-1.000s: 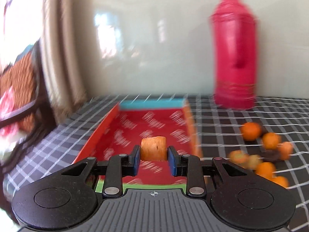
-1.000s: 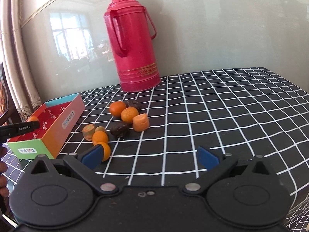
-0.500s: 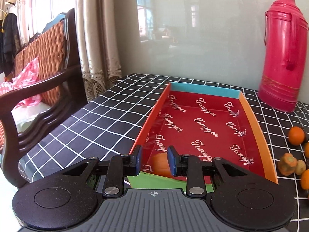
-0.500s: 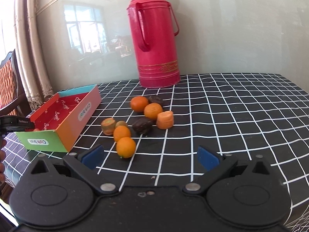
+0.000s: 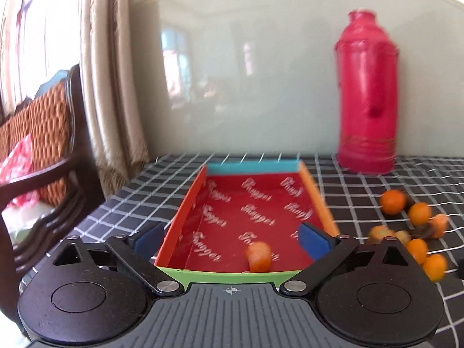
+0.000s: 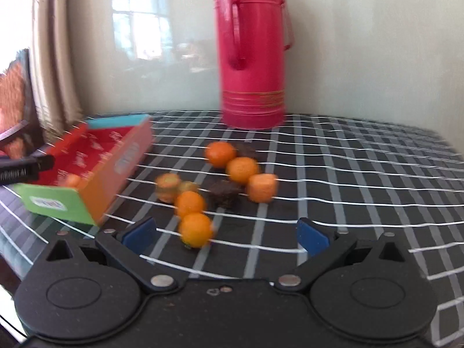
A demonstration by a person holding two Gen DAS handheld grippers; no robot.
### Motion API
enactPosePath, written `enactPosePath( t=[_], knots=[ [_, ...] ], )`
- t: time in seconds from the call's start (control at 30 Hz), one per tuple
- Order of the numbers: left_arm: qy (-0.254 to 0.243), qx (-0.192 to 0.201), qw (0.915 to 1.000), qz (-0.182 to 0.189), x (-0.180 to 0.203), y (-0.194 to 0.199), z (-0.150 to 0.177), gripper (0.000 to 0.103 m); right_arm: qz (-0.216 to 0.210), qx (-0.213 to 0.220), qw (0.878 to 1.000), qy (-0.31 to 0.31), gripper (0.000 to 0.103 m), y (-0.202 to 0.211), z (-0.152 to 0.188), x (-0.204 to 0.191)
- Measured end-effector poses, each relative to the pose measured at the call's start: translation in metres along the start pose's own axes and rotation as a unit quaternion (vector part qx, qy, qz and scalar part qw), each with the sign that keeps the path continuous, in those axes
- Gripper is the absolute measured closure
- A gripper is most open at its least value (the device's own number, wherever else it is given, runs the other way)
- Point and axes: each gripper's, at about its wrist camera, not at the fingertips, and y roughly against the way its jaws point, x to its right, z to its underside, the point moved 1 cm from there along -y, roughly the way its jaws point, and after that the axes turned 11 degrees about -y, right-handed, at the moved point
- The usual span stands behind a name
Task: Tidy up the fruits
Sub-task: 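Carry the carrot slice with the left tool into the box and release, then grasp a small orange with the right tool and drop it into the box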
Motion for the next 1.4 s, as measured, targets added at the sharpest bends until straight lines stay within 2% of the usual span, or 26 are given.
enactPosePath(
  t=[0.07, 0.2, 0.3, 0.37, 0.43, 0.53, 0.67, 0.77, 0.97, 1.17, 1.4],
  knots=[
    [0.002, 0.009, 1.0, -0.001, -0.001, 0.009, 0.001, 0.0, -0.002, -0.004, 1.0, 0.0, 0.01, -0.007, 0.001, -0.003],
    [0.009, 0.012, 0.9999, -0.004, -0.01, 0.015, 0.005, 0.0, 0.005, -0.015, 1.0, 0.006, 0.034, -0.02, 0.009, -0.008],
    [0.028, 0.002, 0.9995, -0.012, -0.023, 0.016, 0.01, 0.0, 0.003, -0.028, 1.0, -0.003, 0.037, -0.03, 0.011, -0.006],
    [0.046, -0.005, 0.9988, -0.017, -0.033, 0.013, 0.014, 0.0, -0.011, -0.031, 0.999, -0.013, 0.047, -0.033, 0.011, -0.006],
    [0.061, -0.012, 0.9978, -0.025, -0.042, 0.01, 0.017, 0.0, -0.013, -0.033, 0.999, -0.019, 0.064, -0.037, 0.011, -0.006],
    [0.075, -0.02, 0.9963, -0.036, -0.051, 0.007, 0.021, 0.0, -0.014, -0.037, 0.999, -0.027, 0.079, -0.042, 0.013, -0.006],
    [0.082, -0.023, 0.9952, -0.048, -0.058, 0.005, 0.025, 0.0, -0.017, -0.032, 0.999, -0.031, 0.08, -0.042, 0.015, -0.006],
    [0.09, -0.023, 0.9942, -0.054, -0.063, 0.005, 0.027, 0.0, -0.024, -0.008, 0.999, -0.043, 0.08, -0.032, 0.013, -0.006],
    [0.109, -0.029, 0.9912, -0.069, -0.076, 0.005, 0.033, 0.0, -0.105, 0.025, 0.994, -0.036, 0.08, -0.016, -0.005, -0.036],
    [0.126, -0.041, 0.9877, -0.084, -0.093, 0.005, 0.044, 0.0, -0.168, 0.011, 0.986, 0.01, 0.08, -0.034, -0.011, -0.095],
    [0.139, -0.049, 0.9837, -0.103, -0.112, 0.008, 0.057, 0.0, -0.186, -0.022, 0.981, 0.044, 0.08, -0.063, -0.005, -0.143]
  ],
)
